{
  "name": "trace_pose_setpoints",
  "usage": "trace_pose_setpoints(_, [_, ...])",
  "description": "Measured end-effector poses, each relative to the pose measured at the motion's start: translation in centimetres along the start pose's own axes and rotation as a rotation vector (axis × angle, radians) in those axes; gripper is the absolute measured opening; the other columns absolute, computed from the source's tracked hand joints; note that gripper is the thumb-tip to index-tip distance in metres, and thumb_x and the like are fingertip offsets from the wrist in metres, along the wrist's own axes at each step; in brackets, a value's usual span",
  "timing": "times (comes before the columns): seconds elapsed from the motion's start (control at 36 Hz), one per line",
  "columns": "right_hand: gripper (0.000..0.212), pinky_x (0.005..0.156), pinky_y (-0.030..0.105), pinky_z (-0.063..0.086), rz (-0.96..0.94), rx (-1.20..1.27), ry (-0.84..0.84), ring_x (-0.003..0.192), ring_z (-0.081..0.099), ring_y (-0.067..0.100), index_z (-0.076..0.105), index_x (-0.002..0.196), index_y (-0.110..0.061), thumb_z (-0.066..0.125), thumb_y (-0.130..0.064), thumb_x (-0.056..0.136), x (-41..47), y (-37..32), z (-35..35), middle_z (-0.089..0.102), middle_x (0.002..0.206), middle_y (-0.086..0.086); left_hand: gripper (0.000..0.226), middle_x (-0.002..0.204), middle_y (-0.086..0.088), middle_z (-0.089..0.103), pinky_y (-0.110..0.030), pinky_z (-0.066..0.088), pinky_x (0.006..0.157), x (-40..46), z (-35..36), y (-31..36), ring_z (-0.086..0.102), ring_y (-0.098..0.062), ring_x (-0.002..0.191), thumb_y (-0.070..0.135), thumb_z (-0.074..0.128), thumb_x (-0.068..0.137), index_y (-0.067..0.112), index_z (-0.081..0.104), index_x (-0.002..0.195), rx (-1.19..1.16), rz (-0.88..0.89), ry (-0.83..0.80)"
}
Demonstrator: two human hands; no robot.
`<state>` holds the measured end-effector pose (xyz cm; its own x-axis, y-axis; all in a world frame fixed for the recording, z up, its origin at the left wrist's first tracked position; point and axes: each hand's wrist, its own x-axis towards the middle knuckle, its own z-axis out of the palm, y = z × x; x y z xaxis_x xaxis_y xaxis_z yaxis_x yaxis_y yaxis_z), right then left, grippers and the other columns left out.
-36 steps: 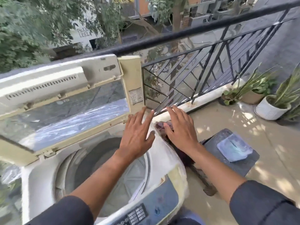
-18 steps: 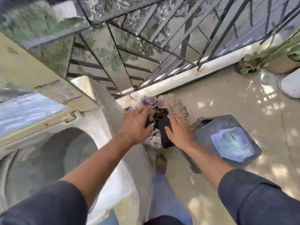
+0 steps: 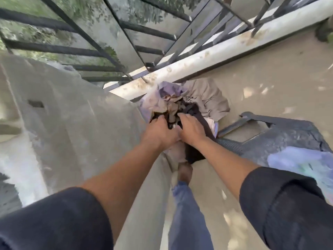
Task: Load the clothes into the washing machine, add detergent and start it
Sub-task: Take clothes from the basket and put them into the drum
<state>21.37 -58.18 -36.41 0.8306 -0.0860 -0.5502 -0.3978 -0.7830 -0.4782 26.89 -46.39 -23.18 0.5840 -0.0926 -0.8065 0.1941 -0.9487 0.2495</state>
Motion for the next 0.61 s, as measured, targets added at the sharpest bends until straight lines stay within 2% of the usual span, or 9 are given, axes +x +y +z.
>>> trace_pose_setpoints(0.08, [0.048, 0.096, 0.051, 0.053, 0.059, 0.115, 0.008, 0.125, 0.057, 0.041, 0.048, 0.145, -0.010, 0.059, -0.025, 0.100, 3.4, 0.0, 0.9, 0.060, 0.135, 0.019, 0.077, 0.133, -0.010, 0.065, -0.052, 0.052, 0.105, 2.6, 1.2, -0.7, 0.060, -0.036, 0.124, 0.057, 0.044, 0.070, 0.019, 0.054, 0.136, 0.002, -0.032, -0.011])
trace_pose_setpoints(0.19, [0.052, 0.094, 0.047, 0.052, 0.127, 0.240, 0.033, 0.122, 0.060, 0.042, 0.049, 0.146, -0.015, 0.062, -0.020, 0.096, 7.0, 0.4, 2.2, 0.064, 0.133, 0.020, 0.053, 0.138, -0.014, 0.060, -0.052, 0.049, 0.108, 3.8, 1.7, -0.4, 0.055, -0.037, 0.129, 0.037, 0.058, 0.091, 0.013, 0.051, 0.137, 0.073, -0.033, -0.028])
trace_pose_setpoints(0.25, [0.050, 0.096, 0.045, 0.052, 0.157, 0.276, 0.034, 0.123, 0.059, 0.041, 0.052, 0.146, -0.020, 0.062, -0.022, 0.097, 8.5, 0.7, 2.8, 0.065, 0.134, 0.018, 0.048, 0.139, -0.015, 0.059, -0.050, 0.049, 0.107, 4.6, 2.2, -0.7, 0.055, -0.039, 0.129, 0.035, 0.060, 0.094, 0.012, 0.051, 0.136, 0.135, -0.003, -0.012])
trace_pose_setpoints(0.33, [0.039, 0.094, 0.043, 0.054, 0.183, 0.284, 0.079, 0.118, 0.063, 0.039, 0.062, 0.136, -0.024, 0.065, -0.026, 0.096, 10.1, 1.1, 3.4, 0.069, 0.129, 0.014, 0.049, 0.139, -0.017, 0.058, -0.050, 0.048, 0.107, 5.2, 2.8, -1.4, 0.053, -0.040, 0.129, 0.035, 0.061, 0.094, 0.010, 0.051, 0.135, 0.177, 0.010, -0.025])
trace_pose_setpoints(0.44, [0.011, 0.082, 0.038, 0.056, 0.206, 0.239, 0.139, 0.101, 0.068, 0.037, 0.076, 0.099, -0.016, 0.068, -0.015, 0.091, 10.4, 1.0, 3.4, 0.074, 0.106, 0.013, 0.046, 0.138, -0.017, 0.057, -0.050, 0.048, 0.107, 5.1, 2.6, -2.1, 0.052, -0.040, 0.128, 0.032, 0.060, 0.094, 0.010, 0.050, 0.133, 0.122, -0.063, -0.058])
trace_pose_setpoints(0.5, [0.008, 0.078, 0.038, 0.058, 0.208, 0.221, 0.165, 0.092, 0.069, 0.037, 0.077, 0.086, -0.012, 0.069, -0.011, 0.089, 10.0, 0.6, 2.9, 0.073, 0.092, 0.011, 0.053, 0.134, -0.017, 0.060, -0.049, 0.050, 0.104, 4.8, 2.2, -2.3, 0.055, -0.041, 0.124, 0.037, 0.057, 0.083, 0.011, 0.052, 0.129, 0.070, -0.101, -0.060])
trace_pose_setpoints(0.56, [0.010, 0.078, 0.038, 0.059, 0.198, 0.223, 0.172, 0.090, 0.070, 0.034, 0.079, 0.084, -0.012, 0.071, -0.010, 0.089, 8.6, -0.1, 1.5, 0.074, 0.089, 0.010, 0.067, 0.131, -0.015, 0.062, -0.048, 0.052, 0.103, 3.6, 1.5, -2.3, 0.058, -0.040, 0.121, 0.042, 0.050, 0.069, 0.014, 0.053, 0.129, 0.026, -0.108, -0.052])
trace_pose_setpoints(0.61, [0.008, 0.081, 0.040, 0.059, 0.190, 0.255, 0.182, 0.090, 0.071, 0.033, 0.081, 0.085, -0.012, 0.073, -0.012, 0.088, 7.7, -0.6, 1.2, 0.077, 0.089, 0.010, 0.077, 0.136, -0.014, 0.061, -0.047, 0.051, 0.106, 3.5, 1.7, -2.9, 0.057, -0.039, 0.126, 0.044, 0.047, 0.065, 0.016, 0.052, 0.137, -0.005, -0.133, -0.058])
